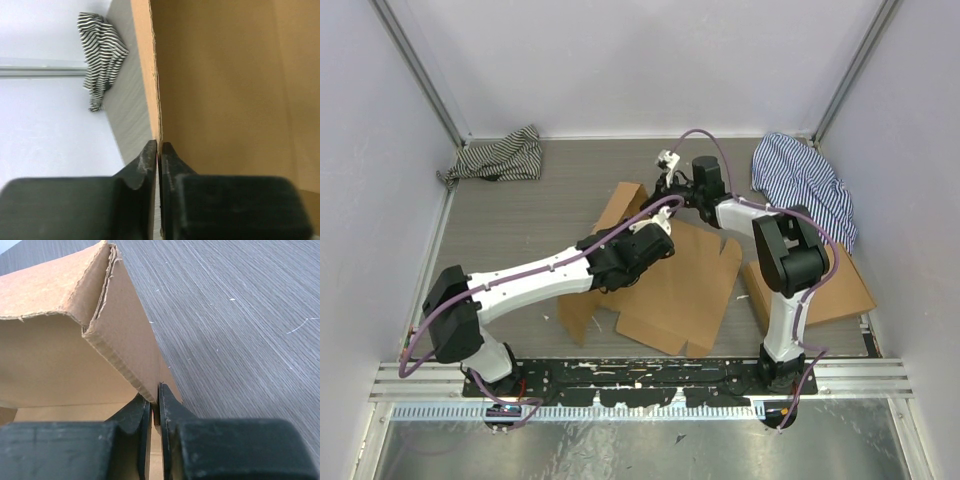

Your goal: Fold the paper box

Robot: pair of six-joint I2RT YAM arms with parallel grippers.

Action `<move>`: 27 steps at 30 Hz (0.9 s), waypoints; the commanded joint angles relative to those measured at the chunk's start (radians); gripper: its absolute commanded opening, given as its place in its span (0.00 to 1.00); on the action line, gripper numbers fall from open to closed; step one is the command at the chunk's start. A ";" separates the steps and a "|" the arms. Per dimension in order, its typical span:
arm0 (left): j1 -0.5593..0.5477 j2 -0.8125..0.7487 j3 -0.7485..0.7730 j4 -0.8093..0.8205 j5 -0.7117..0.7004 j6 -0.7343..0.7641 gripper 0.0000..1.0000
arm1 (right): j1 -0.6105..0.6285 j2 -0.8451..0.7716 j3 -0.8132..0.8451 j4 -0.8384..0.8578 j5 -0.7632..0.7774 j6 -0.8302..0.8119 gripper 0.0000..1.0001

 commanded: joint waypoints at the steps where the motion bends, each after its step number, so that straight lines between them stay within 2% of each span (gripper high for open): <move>1: -0.023 0.010 0.055 -0.035 0.085 -0.086 0.25 | 0.009 -0.073 -0.033 0.097 0.121 0.096 0.08; 4: -0.024 -0.027 0.076 -0.057 0.126 -0.136 0.49 | 0.010 -0.088 -0.057 0.111 0.183 0.129 0.05; 8: -0.025 -0.108 0.079 -0.067 0.197 -0.208 0.58 | 0.011 -0.111 -0.115 0.183 0.251 0.173 0.03; 12: -0.024 -0.241 0.051 -0.049 0.203 -0.288 0.59 | 0.017 -0.136 -0.154 0.211 0.274 0.184 0.03; 18: 0.005 -0.435 0.000 0.078 0.089 -0.341 0.62 | 0.030 -0.213 -0.239 0.236 0.329 0.208 0.03; 23: 0.114 -0.431 -0.002 0.139 0.057 -0.375 0.62 | 0.083 -0.316 -0.321 0.212 0.480 0.197 0.03; 27: 0.231 -0.376 -0.035 0.219 0.128 -0.408 0.58 | 0.175 -0.422 -0.427 0.218 0.687 0.181 0.03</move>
